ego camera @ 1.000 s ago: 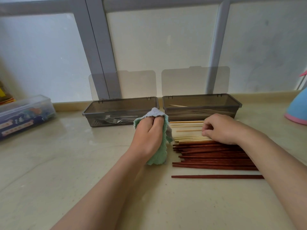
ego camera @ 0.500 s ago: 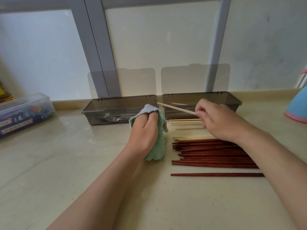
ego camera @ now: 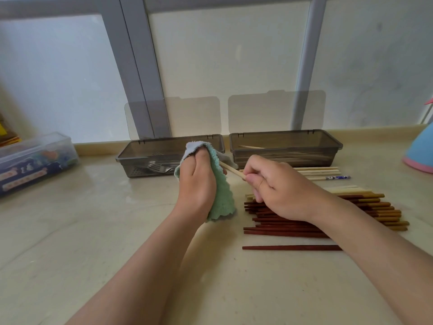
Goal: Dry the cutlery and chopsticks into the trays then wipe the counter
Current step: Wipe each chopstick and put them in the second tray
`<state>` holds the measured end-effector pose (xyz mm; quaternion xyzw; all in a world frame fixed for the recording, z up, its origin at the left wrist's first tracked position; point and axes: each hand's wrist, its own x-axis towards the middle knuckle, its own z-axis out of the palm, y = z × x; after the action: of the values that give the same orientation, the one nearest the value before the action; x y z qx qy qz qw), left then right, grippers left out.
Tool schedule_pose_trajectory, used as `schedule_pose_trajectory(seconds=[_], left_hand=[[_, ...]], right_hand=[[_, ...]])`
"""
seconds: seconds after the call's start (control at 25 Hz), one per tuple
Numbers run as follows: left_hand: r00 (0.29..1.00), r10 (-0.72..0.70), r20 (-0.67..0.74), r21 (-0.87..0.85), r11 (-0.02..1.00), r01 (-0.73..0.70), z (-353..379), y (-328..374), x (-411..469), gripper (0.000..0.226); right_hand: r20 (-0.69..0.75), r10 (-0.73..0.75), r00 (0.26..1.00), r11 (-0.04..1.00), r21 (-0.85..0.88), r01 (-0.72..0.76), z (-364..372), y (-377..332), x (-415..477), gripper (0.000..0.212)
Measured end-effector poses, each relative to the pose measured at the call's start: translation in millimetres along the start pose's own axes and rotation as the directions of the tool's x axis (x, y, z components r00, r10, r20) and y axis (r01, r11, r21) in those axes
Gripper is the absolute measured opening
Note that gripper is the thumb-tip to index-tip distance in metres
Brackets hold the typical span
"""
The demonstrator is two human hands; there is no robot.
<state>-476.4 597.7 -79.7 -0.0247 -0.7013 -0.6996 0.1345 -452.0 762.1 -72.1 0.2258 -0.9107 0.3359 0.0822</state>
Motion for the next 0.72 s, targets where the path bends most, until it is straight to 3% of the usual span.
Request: schedule_pose_trajectory(seconds=[0.16, 0.28, 0.4, 0.52, 0.72], left_hand=[[0.981, 0.152, 0.118, 0.093, 0.982, -0.163, 9.2, -2.5, -11.0, 0.048], [0.973, 0.175, 0.147, 0.163, 0.967, -0.198, 12.7, -5.3, -13.7, 0.047], [0.992, 0.125, -0.010, 0.060, 0.990, -0.124, 2.9, -1.4, 1.7, 0.046], [0.988, 0.063, -0.143, 0.007, 0.998, -0.063, -7.2, -0.3, 12.4, 0.048], [0.973, 0.185, 0.138, 0.138, 0.969, -0.204, 10.5, -5.3, -12.2, 0.046]], right_hand=[[-0.092, -0.034, 0.995, 0.996, 0.085, 0.042, 12.8, -6.3, -0.1, 0.019], [-0.122, -0.003, 0.993, 0.995, 0.103, 0.016, 12.2, -5.5, 1.1, 0.018], [0.044, 0.086, 0.995, 0.995, 0.055, -0.088, 0.0, 0.5, -0.1, 0.021], [0.133, 0.080, 0.988, 0.997, 0.009, -0.082, -1.5, 4.4, -1.0, 0.028], [0.017, 0.014, 1.000, 0.990, 0.139, -0.016, 13.6, -3.5, 3.0, 0.027]])
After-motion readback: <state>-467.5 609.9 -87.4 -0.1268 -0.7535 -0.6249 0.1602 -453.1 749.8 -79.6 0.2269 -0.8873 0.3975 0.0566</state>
